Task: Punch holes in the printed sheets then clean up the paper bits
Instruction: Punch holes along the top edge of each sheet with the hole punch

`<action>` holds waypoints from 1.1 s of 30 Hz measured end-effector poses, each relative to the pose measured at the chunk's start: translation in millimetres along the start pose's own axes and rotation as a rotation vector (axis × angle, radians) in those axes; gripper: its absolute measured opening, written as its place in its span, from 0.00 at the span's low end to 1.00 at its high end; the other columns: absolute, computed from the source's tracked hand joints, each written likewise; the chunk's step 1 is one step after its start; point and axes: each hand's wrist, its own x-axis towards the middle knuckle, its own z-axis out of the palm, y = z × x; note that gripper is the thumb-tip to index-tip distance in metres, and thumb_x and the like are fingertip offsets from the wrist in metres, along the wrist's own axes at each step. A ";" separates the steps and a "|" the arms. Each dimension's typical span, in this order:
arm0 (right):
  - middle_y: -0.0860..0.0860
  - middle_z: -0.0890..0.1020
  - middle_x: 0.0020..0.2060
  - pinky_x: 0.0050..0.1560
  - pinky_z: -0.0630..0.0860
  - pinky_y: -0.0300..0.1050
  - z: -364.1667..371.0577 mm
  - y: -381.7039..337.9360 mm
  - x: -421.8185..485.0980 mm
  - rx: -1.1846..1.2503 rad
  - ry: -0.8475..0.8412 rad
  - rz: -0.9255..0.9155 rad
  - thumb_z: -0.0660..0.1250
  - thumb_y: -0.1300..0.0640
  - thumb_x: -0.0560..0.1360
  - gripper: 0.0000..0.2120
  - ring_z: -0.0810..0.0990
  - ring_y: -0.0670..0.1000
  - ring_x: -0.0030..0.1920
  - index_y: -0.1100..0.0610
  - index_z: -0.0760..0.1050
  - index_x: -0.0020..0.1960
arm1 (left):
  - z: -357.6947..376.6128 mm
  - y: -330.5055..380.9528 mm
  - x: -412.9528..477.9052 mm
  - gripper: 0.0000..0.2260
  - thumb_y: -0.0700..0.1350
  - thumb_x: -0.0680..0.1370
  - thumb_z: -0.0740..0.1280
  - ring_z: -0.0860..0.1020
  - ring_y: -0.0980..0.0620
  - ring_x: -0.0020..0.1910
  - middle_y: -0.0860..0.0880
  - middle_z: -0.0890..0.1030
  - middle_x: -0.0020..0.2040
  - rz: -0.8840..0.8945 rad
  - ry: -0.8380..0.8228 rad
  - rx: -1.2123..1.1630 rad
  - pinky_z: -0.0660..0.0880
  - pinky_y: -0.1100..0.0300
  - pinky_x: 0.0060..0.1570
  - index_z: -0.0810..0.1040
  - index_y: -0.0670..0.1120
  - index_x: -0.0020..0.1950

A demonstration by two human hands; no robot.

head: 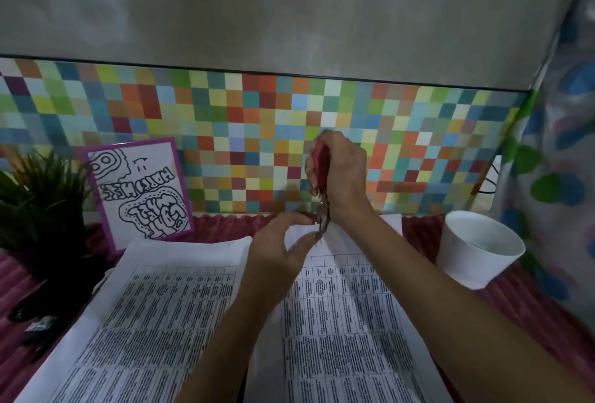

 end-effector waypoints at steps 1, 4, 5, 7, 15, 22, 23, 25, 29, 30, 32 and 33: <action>0.60 0.73 0.25 0.22 0.64 0.42 0.4 0.3 -1.2 0.006 0.006 -0.006 0.58 0.56 0.72 0.17 0.66 0.53 0.21 0.70 0.74 0.38 | 0.3 0.3 0.3 0.07 0.45 0.75 0.71 0.80 0.58 0.48 0.52 0.83 0.46 -0.037 -0.007 -0.042 0.74 0.65 0.50 0.80 0.43 0.49; 0.60 0.73 0.25 0.22 0.64 0.43 -0.6 0.5 -0.9 0.015 0.013 -0.003 0.58 0.55 0.72 0.15 0.66 0.53 0.21 0.66 0.74 0.37 | 0.3 6.1 0.8 0.04 0.44 0.74 0.70 0.80 0.57 0.45 0.54 0.82 0.42 -0.104 -0.009 -0.115 0.72 0.69 0.48 0.79 0.44 0.44; 0.60 0.73 0.26 0.23 0.64 0.43 -1.4 0.5 -0.3 0.022 0.013 0.012 0.58 0.54 0.72 0.14 0.66 0.53 0.21 0.65 0.74 0.38 | 0.1 7.4 1.1 0.04 0.44 0.74 0.70 0.80 0.57 0.45 0.54 0.82 0.42 -0.124 -0.004 -0.141 0.72 0.69 0.48 0.79 0.44 0.44; 0.61 0.74 0.28 0.25 0.66 0.44 -3.9 0.2 1.2 0.040 -0.003 0.067 0.59 0.51 0.72 0.15 0.68 0.54 0.22 0.64 0.75 0.40 | -0.4 8.1 1.6 0.04 0.44 0.74 0.70 0.80 0.56 0.45 0.53 0.83 0.41 -0.147 0.001 -0.185 0.73 0.67 0.48 0.80 0.44 0.44; 0.65 0.76 0.30 0.25 0.71 0.41 -14.4 -2.6 -5.5 -0.114 -0.169 0.048 0.61 0.46 0.71 0.25 0.72 0.56 0.26 0.71 0.75 0.44 | -0.3 10.2 0.4 0.07 0.38 0.75 0.73 0.80 0.59 0.43 0.57 0.83 0.41 -0.213 -0.009 -0.161 0.72 0.71 0.47 0.79 0.49 0.41; 0.59 0.78 0.30 0.27 0.72 0.44 -40.0 -6.4 4.0 -0.054 0.006 0.146 0.57 0.52 0.80 0.17 0.72 0.53 0.25 0.62 0.78 0.44 | -6.6 8.9 2.6 0.04 0.39 0.74 0.74 0.81 0.58 0.42 0.53 0.83 0.40 -0.285 -0.004 -0.207 0.72 0.72 0.45 0.81 0.44 0.40; 0.59 0.77 0.30 0.27 0.72 0.44 -44.0 -7.8 5.5 -0.047 0.012 0.154 0.57 0.52 0.80 0.17 0.72 0.53 0.25 0.62 0.78 0.43 | -7.0 8.1 2.9 0.04 0.40 0.74 0.74 0.81 0.57 0.42 0.52 0.83 0.39 -0.289 -0.014 -0.207 0.72 0.71 0.46 0.81 0.43 0.41; 0.58 0.77 0.31 0.28 0.72 0.44 -50.0 -10.5 8.1 -0.051 0.030 0.165 0.58 0.49 0.78 0.17 0.72 0.53 0.26 0.61 0.77 0.43 | -7.9 6.5 3.5 0.04 0.40 0.74 0.74 0.81 0.57 0.42 0.52 0.83 0.39 -0.296 -0.027 -0.200 0.72 0.71 0.46 0.81 0.42 0.41; 0.58 0.77 0.30 0.28 0.71 0.45 -54.9 -13.5 11.4 -0.048 0.057 0.176 0.58 0.49 0.78 0.17 0.71 0.53 0.25 0.60 0.77 0.40 | -8.4 6.7 3.1 0.04 0.41 0.74 0.73 0.81 0.55 0.42 0.51 0.83 0.39 -0.301 -0.048 -0.188 0.73 0.69 0.47 0.81 0.42 0.41; 0.58 0.76 0.30 0.28 0.71 0.45 -55.4 -14.0 12.0 -0.049 0.061 0.176 0.58 0.50 0.78 0.17 0.71 0.54 0.25 0.61 0.77 0.40 | -8.4 6.9 3.0 0.04 0.41 0.74 0.73 0.81 0.55 0.42 0.50 0.83 0.39 -0.304 -0.053 -0.185 0.73 0.69 0.46 0.81 0.42 0.41; 0.58 0.76 0.29 0.27 0.71 0.44 -55.0 -14.4 12.6 -0.062 0.064 0.178 0.58 0.50 0.78 0.18 0.70 0.54 0.25 0.61 0.77 0.40 | -9.0 6.9 2.8 0.04 0.41 0.74 0.73 0.81 0.55 0.42 0.50 0.83 0.39 -0.307 -0.057 -0.179 0.73 0.71 0.46 0.81 0.42 0.41; 0.58 0.76 0.29 0.27 0.70 0.44 -54.6 -13.9 13.1 -0.069 0.061 0.184 0.58 0.50 0.78 0.18 0.70 0.54 0.24 0.61 0.76 0.40 | -9.4 7.0 2.8 0.04 0.41 0.74 0.74 0.81 0.55 0.42 0.50 0.83 0.39 -0.309 -0.058 -0.176 0.73 0.71 0.46 0.81 0.42 0.41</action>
